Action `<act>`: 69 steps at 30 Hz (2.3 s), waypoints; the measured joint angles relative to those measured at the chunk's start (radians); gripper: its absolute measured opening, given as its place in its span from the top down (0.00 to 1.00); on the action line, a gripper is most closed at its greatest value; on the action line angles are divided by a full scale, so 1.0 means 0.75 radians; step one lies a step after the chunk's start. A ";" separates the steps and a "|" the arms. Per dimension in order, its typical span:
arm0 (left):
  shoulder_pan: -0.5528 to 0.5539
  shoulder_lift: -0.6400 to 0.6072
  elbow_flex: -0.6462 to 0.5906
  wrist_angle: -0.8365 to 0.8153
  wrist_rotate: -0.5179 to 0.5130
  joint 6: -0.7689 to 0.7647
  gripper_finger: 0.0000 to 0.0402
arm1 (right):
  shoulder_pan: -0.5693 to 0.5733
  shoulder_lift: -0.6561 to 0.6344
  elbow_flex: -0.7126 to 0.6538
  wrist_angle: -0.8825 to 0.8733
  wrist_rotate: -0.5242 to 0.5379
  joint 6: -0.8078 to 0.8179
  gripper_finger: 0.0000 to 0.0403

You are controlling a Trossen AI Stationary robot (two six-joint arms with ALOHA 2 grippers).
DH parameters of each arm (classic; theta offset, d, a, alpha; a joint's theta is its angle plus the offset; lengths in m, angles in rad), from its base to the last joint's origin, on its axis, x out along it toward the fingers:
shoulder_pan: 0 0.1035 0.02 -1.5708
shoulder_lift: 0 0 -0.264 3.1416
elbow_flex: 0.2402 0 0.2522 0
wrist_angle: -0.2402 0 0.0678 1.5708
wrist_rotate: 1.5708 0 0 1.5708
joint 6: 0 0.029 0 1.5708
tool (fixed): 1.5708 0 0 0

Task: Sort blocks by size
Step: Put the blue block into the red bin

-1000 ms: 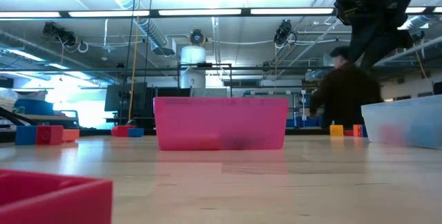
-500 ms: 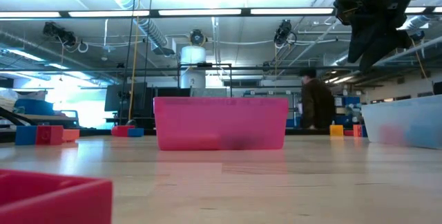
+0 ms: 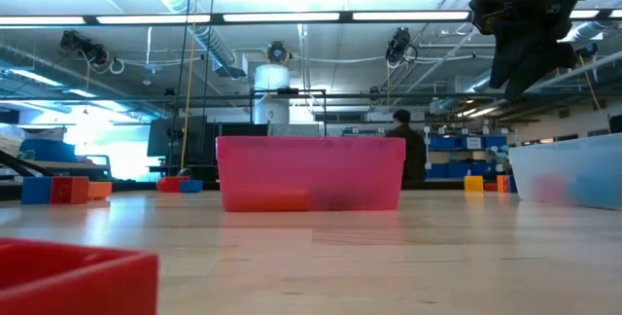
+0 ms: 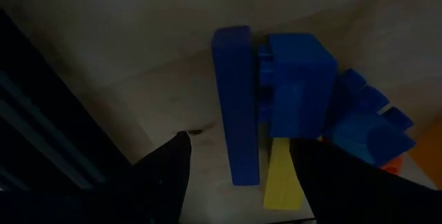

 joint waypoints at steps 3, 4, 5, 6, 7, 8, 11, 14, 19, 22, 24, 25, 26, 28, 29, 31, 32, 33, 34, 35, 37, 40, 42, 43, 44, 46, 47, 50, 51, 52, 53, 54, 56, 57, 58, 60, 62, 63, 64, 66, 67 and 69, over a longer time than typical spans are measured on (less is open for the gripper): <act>0.000 -0.001 -0.001 -0.006 -0.002 0.004 0.37 | 0.000 0.000 0.000 0.000 0.000 -0.016 0.48; 0.000 -0.001 -0.001 -0.007 -0.002 0.010 0.37 | 0.000 0.000 0.000 0.000 0.000 -0.020 0.48; -0.001 -0.001 -0.001 -0.009 -0.002 0.013 0.37 | 0.000 0.000 0.000 0.000 0.000 -0.022 0.48; -0.001 -0.001 -0.001 -0.013 -0.003 0.013 0.37 | 0.000 0.000 0.000 0.000 0.000 -0.022 0.49; -0.001 -0.001 -0.001 -0.016 -0.003 0.013 0.38 | 0.000 0.000 0.000 0.000 0.000 -0.022 0.49; -0.001 -0.001 -0.001 -0.018 -0.003 0.013 0.39 | 0.000 0.000 0.000 0.000 0.000 -0.022 0.49; -0.001 -0.007 -0.001 -0.025 -0.004 0.013 0.41 | -0.001 0.000 0.000 0.000 0.000 -0.022 0.49; -0.001 -0.020 -0.003 -0.030 -0.012 0.014 0.42 | -0.001 0.000 0.000 0.000 0.000 -0.022 0.49; -0.001 -0.030 -0.003 -0.035 -0.015 0.020 0.42 | -0.001 0.000 0.000 0.000 0.000 -0.022 0.49; -0.001 -0.030 -0.003 -0.041 -0.014 0.019 0.42 | -0.001 0.000 0.000 0.003 0.000 -0.022 0.49; -0.001 -0.031 -0.009 -0.040 -0.009 0.018 0.42 | -0.001 0.000 0.000 0.012 0.000 -0.022 0.49; -0.001 -0.031 -0.014 -0.039 -0.007 0.015 0.42 | -0.001 0.000 0.000 0.013 0.000 -0.022 0.50; -0.001 -0.031 -0.021 -0.033 -0.004 0.015 0.42 | -0.001 0.000 0.000 0.013 0.000 -0.022 0.50; 0.000 -0.034 -0.032 -0.018 0.001 0.015 0.42 | -0.001 0.000 0.000 0.016 0.000 -0.022 0.50; 0.000 -0.034 -0.034 -0.016 0.002 0.015 0.42 | -0.001 0.000 0.000 0.017 0.000 -0.022 0.50; 0.001 -0.034 -0.037 -0.015 0.000 0.010 0.42 | -0.001 0.000 0.000 0.017 0.000 -0.022 0.50; 0.001 -0.034 -0.038 -0.016 -0.005 0.008 0.42 | -0.001 0.000 0.000 0.018 0.000 -0.022 0.50; 0.001 -0.034 -0.039 -0.016 -0.011 0.007 0.42 | -0.001 0.000 0.000 0.019 0.000 -0.023 0.50; 0.001 -0.034 -0.039 -0.017 -0.019 0.007 0.42 | -0.001 0.000 0.000 0.019 0.000 -0.026 0.50; 0.001 -0.034 -0.039 -0.020 -0.031 0.005 0.42 | -0.001 0.000 0.000 0.020 0.000 -0.028 0.50; 0.001 -0.031 -0.041 -0.026 -0.053 0.005 0.42 | -0.001 0.000 0.000 0.020 0.000 -0.030 0.50; 0.001 -0.030 -0.051 -0.016 -0.065 0.009 0.42 | -0.001 0.000 0.000 0.020 0.000 -0.031 0.50; 0.001 -0.030 -0.055 -0.014 -0.072 0.012 0.42 | -0.001 0.000 0.000 0.020 0.000 -0.032 0.50; 0.001 -0.031 -0.057 -0.012 -0.072 0.012 0.42 | -0.001 0.000 0.000 0.021 0.000 -0.032 0.50; 0.001 -0.031 -0.060 -0.010 -0.072 0.012 0.42 | -0.001 0.000 0.000 0.021 0.000 -0.032 0.50; 0.001 -0.031 -0.068 -0.006 -0.074 0.013 0.43 | -0.001 0.000 0.000 0.022 0.000 -0.032 0.51; 0.001 -0.031 -0.071 -0.005 -0.076 0.012 0.44 | -0.001 0.000 0.000 0.023 0.000 -0.032 0.51; 0.001 -0.031 -0.073 -0.006 -0.092 0.011 0.47 | -0.001 0.000 0.000 0.029 0.000 -0.032 0.51; 0.001 -0.030 -0.074 -0.005 -0.098 0.011 0.48 | -0.001 0.000 0.000 0.031 0.000 -0.032 0.51; 0.001 -0.030 -0.075 -0.002 -0.100 0.011 0.49 | -0.001 0.000 0.000 0.031 0.000 -0.032 0.51; 0.001 -0.025 -0.078 0.002 -0.100 0.012 0.51 | -0.001 0.000 0.000 0.031 0.000 -0.032 0.51; 0.001 -0.022 -0.081 0.006 -0.100 0.012 0.52 | -0.001 0.000 0.000 0.032 0.000 -0.032 0.51; 0.001 -0.024 -0.082 0.021 -0.112 0.016 0.54 | -0.001 0.000 0.000 0.035 0.000 -0.032 0.51; 0.001 -0.025 -0.082 0.027 -0.112 0.021 0.56 | -0.001 0.000 0.000 0.043 0.000 -0.032 0.51; 0.001 -0.024 -0.083 0.029 -0.112 0.020 0.57 | -0.001 0.000 0.000 0.051 0.000 -0.032 0.52; 0.001 -0.024 -0.083 0.031 -0.114 0.020 0.59 | -0.001 -0.001 0.000 0.060 0.000 -0.032 0.52; 0.001 -0.024 -0.083 0.030 -0.116 0.020 0.61 | -0.001 -0.001 0.000 0.063 0.000 -0.032 0.52; 0.001 -0.024 -0.083 0.028 -0.120 0.018 0.62 | -0.001 -0.001 0.000 0.064 0.000 -0.032 0.52; 0.001 -0.024 -0.082 0.026 -0.123 0.017 0.62 | -0.001 -0.001 0.000 0.065 0.000 -0.032 0.52; 0.001 -0.024 -0.081 0.017 -0.136 0.011 0.64 | -0.001 -0.001 0.000 0.065 0.000 -0.032 0.52; 0.001 -0.024 -0.081 0.013 -0.139 0.009 0.65 | -0.001 -0.001 0.000 0.065 0.000 -0.032 0.52; 0.001 -0.024 -0.080 0.002 -0.143 0.004 0.69 | -0.001 -0.001 0.000 0.065 0.000 -0.032 0.52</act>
